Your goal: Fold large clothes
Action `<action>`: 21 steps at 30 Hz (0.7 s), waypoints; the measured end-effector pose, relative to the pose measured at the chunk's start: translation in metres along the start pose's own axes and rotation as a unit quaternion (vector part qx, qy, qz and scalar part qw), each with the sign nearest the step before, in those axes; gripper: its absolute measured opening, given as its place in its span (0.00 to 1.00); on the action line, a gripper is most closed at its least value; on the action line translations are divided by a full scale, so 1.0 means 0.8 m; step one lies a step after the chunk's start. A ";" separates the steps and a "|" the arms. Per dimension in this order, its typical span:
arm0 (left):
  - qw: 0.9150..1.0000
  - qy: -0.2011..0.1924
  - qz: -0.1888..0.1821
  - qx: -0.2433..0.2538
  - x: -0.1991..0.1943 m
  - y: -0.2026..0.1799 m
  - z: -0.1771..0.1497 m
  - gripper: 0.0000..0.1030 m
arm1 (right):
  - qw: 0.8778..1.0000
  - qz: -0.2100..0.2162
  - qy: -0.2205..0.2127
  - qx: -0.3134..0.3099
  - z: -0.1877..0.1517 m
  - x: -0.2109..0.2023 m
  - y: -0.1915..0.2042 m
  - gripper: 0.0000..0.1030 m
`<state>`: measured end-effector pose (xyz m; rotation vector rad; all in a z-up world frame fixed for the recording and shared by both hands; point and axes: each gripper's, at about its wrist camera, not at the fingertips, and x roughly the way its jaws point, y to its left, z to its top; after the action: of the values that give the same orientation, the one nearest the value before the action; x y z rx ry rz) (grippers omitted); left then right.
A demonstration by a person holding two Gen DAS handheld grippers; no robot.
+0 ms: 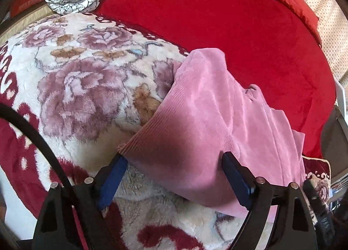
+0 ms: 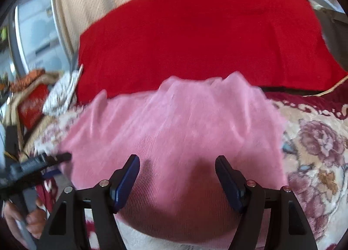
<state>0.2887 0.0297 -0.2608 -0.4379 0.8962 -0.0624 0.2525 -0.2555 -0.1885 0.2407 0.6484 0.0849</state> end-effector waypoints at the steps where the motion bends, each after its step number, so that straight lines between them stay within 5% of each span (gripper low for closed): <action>1: 1.000 0.000 0.000 0.000 0.001 0.005 0.002 0.86 | 1.000 -0.003 -0.005 0.009 0.002 -0.002 -0.006 0.73; 5: 1.000 -0.007 0.004 0.005 0.000 0.004 0.002 0.86 | 0.997 -0.019 0.069 0.035 -0.007 0.031 -0.026 0.73; 9: 0.999 -0.037 0.031 0.013 -0.014 0.005 0.005 0.86 | 0.998 -0.029 0.054 0.007 -0.007 0.021 -0.015 0.73; 14: 0.991 -0.103 0.073 0.042 -0.040 -0.001 0.010 0.86 | 0.999 -0.020 0.003 0.042 0.003 -0.007 -0.033 0.73; 21: 0.981 -0.122 0.106 0.110 -0.039 -0.029 0.001 0.86 | 0.995 -0.028 0.062 0.069 -0.006 0.024 -0.055 0.73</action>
<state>0.2725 0.0164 -0.2281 -0.1374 0.6805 0.0859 0.2653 -0.2938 -0.2145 0.3525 0.7850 -0.0001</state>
